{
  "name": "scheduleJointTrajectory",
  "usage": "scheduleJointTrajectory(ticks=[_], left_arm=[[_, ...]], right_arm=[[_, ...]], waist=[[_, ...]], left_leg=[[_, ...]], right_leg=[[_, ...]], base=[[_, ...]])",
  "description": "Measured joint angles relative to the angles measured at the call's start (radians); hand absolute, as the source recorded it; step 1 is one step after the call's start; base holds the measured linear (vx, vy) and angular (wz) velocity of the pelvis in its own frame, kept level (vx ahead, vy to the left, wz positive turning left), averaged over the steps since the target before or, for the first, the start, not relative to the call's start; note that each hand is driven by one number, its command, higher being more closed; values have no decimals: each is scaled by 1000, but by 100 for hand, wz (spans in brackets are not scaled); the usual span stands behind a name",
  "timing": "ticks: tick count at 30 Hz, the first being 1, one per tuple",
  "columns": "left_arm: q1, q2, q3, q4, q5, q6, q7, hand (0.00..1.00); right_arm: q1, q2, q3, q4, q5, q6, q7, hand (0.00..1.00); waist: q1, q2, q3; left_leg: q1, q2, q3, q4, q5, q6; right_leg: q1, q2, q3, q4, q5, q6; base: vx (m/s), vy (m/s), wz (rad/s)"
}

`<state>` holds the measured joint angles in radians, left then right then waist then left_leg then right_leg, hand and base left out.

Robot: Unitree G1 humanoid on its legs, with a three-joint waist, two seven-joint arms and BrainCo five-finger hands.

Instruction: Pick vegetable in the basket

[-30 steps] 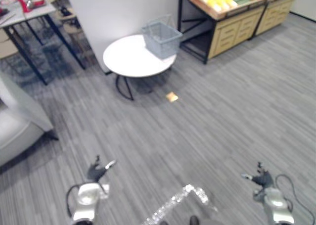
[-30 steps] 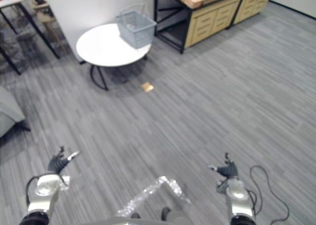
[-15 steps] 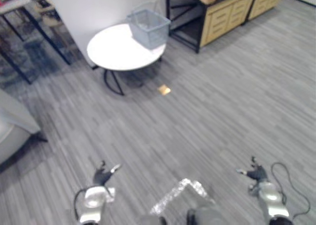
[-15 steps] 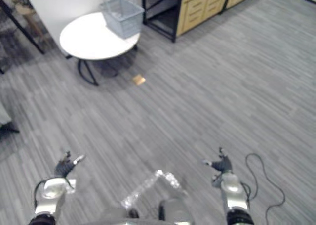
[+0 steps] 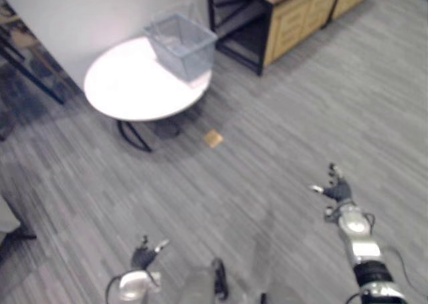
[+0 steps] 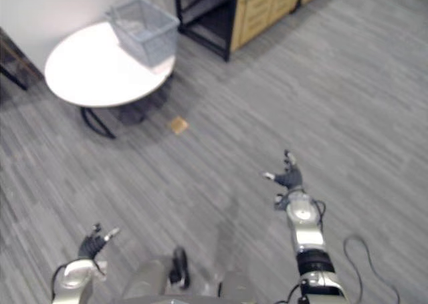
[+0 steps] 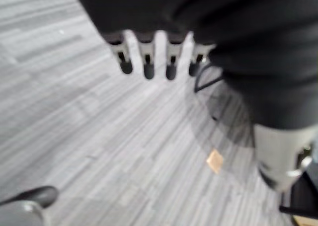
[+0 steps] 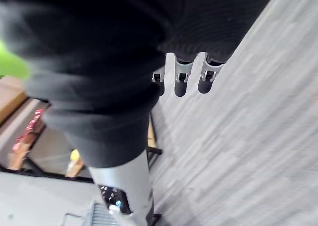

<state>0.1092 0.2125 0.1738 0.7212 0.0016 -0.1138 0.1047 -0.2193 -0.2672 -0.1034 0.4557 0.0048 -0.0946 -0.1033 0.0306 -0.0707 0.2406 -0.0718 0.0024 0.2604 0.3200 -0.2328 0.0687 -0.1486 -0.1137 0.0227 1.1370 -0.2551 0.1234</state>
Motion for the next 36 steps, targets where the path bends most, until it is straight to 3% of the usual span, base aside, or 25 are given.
scheduleJointTrajectory(ticks=[1, 2, 4, 6, 7, 8, 9, 10, 11, 12, 14, 16, 19, 21, 22, 23, 24, 25, 27, 29, 31, 33, 34, 35, 36], left_arm=[[-7, -3, -11, 0, 0, 0, 1, 0], [-13, -11, -24, -1, 0, -2, 1, 0], [-44, -11, -32, 1, 0, -8, 2, 0], [-87, -12, -48, 18, -1, -10, 3, 0], [-94, -12, -57, 30, 0, -12, 3, 0], [-81, -12, -60, 37, 0, -16, 3, 0], [-60, -25, -58, 49, 0, -16, 4, 0], [-52, -42, -57, 57, 0, -14, 5, 0], [-29, -66, -57, 61, -2, -13, 5, 0], [-24, -82, -56, 61, -14, -10, 6, 0], [-7, -100, -53, 64, -35, -7, 7, 0], [10, -106, -52, 64, -36, -8, 7, 0], [3, -109, -49, 71, -28, -8, 5, 0], [2, -122, -51, 82, -26, -7, 4, 0], [26, -133, -57, 82, -24, -8, 2, 0], [29, -115, -53, 106, -19, -6, -8, 0], [29, -103, -51, 119, -18, -6, -5, 0], [29, -86, -67, 141, -18, -2, -5, 0], [31, -78, -91, 150, -12, 5, -1, 0], [19, -77, -93, 153, 11, 5, -1, 0], [-10, -77, -100, 156, 16, 3, -7, 0], [-30, -57, -132, 156, 18, -7, -15, 0], [-29, -46, -139, 153, 19, -14, -17, 0], [-26, -19, -138, 153, 20, -20, -26, 0], [-22, -32, -140, 153, 21, -17, -29, 0]], right_arm=[[-2, -1, 0, -25, -8, 0, -12, 0], [-7, -10, -1, -76, -11, -3, -27, 0], [-41, -29, -7, -117, -46, -5, -54, 0], [-96, -55, -22, -127, -72, 1, -94, 0], [-115, -60, -24, -134, -97, 5, -115, 0], [-137, -63, -18, -147, -126, 6, -137, 0], [-158, -71, -1, -148, -164, 19, -140, 0], [-169, -74, 5, -148, -178, 34, -140, 0], [-205, -71, 18, -148, -220, 48, -147, 0], [-246, -70, 33, -147, -256, 64, -160, 0], [-285, -68, 46, -146, -294, 70, -175, 0], [-328, -74, 56, -154, -325, 67, -187, 0], [-366, -144, 71, -168, -361, 62, -193, 0], [-366, -195, 72, -142, -361, 66, -194, 0], [-365, -217, 71, -122, -361, 73, -192, 0], [-346, -200, 61, -118, -361, 74, -194, 0], [-343, -199, 63, -108, -363, 74, -190, 0], [-343, -198, 65, -89, -374, 75, -177, 0], [-352, -197, 83, -72, -398, 77, -172, 0], [-413, -199, 114, -8, -398, 73, -170, 0], [-464, -223, 115, 27, -398, 73, -169, 0], [-507, -260, 115, 64, -399, 74, -170, 0], [-510, -266, 115, 67, -399, 74, -170, 0], [-526, -268, 122, 76, -401, 73, -169, 0], [-571, -276, 144, 103, -403, 71, -169, 0]], waist=[[-3, 16, 3], [-11, 54, -3], [-34, 78, -3], [-53, 64, -8], [-56, 59, -11], [-52, 47, -17], [-49, 68, -13], [-39, 101, -15], [-22, 141, -4], [-3, 159, 25], [17, 147, 44], [22, 120, 43], [24, 116, 41], [22, 122, 38], [27, 141, 26], [20, 90, 31], [13, 79, 32], [-1, 69, 32], [1, 65, 35], [0, 76, 37], [-1, 86, 42], [-1, 78, 40], [0, 63, 40], [1, 23, 47], [0, 67, 52]], left_leg=[[57, 6, -21, -42, -2, -3], [146, 30, -72, -120, -2, -3], [209, 68, -129, -173, 1, -8], [244, 93, -183, -171, -3, -20], [261, 101, -198, -158, -15, -58], [280, 111, -219, -97, -60, -135], [275, 163, -248, 34, -86, -173], [238, 206, -257, 140, -75, -175], [131, 272, -274, 380, 22, -170], [45, 317, -253, 589, 24, -167], [-37, 344, -155, 696, 4, -143], [-90, 313, -28, 602, -13, -130], [-179, 238, 149, 286, 0, -117], [-184, 166, 213, 34, 119, -88], [-170, 144, 219, -50, 234, -60], [-139, 98, 219, -54, 202, 14], [-117, 78, 195, -74, 190, 11], [-67, 43, 163, -118, 182, 13], [1, 20, 128, -146, 164, 12], [26, 27, 79, -180, 170, -5], [21, 40, 36, -206, 185, -27], [25, 48, -4, -226, 190, -71], [30, 40, -11, -228, 186, -86], [44, 16, -31, -230, 175, -116], [29, 57, -31, -228, 184, -150]], right_leg=[[-26, 5, -27, -4, -18, -35], [-95, 15, -92, -69, -47, -82], [-205, 7, -140, -287, -51, -85], [-266, -34, -115, -703, 56, -58], [-261, -47, -85, -846, 118, -54], [-257, -65, -60, -911, 219, -28], [-253, -54, -69, -782, 306, 18], [-245, -27, -98, -738, 256, -11], [-200, 12, -139, -713, 190, -41], [-121, 35, -173, -721, 159, -63], [22, 41, -217, -792, 142, -80], [144, 26, -253, -906, 142, -80], [246, 15, -337, -1036, 141, -78], [274, 13, -382, -1041, 114, -40], [286, 24, -389, -992, 50, -18], [282, -24, -398, -867, -35, 6], [256, -56, -400, -759, -51, 7], [166, -116, -364, -497, -28, -1], [39, -131, -224, -272, -29, -29], [-41, -107, -192, -422, -50, -68], [-89, -84, -143, -606, -38, -60], [-103, -91, -88, -879, 87, -48], [-102, -105, -79, -919, 149, -51], [-104, -138, -64, -937, 313, 14], [-106, -103, -84, -936, 315, -7]], base=[[731, -18, 60], [719, -75, 92], [703, -155, 112], [790, -354, 125], [916, -484, 125], [635, -368, 120], [789, -478, 89], [743, -499, 62], [701, -463, 35], [800, -495, 36], [660, -371, 57], [536, -270, 66], [419, -112, 59], [426, -7, 56], [520, 83, 44], [528, 93, 52], [509, 75, 81], [324, 16, 76], [371, -56, 78], [358, -136, 73], [259, -173, 72], [330, -298, 83], [226, -241, 78], [208, -279, 46], [203, -315, 34]])
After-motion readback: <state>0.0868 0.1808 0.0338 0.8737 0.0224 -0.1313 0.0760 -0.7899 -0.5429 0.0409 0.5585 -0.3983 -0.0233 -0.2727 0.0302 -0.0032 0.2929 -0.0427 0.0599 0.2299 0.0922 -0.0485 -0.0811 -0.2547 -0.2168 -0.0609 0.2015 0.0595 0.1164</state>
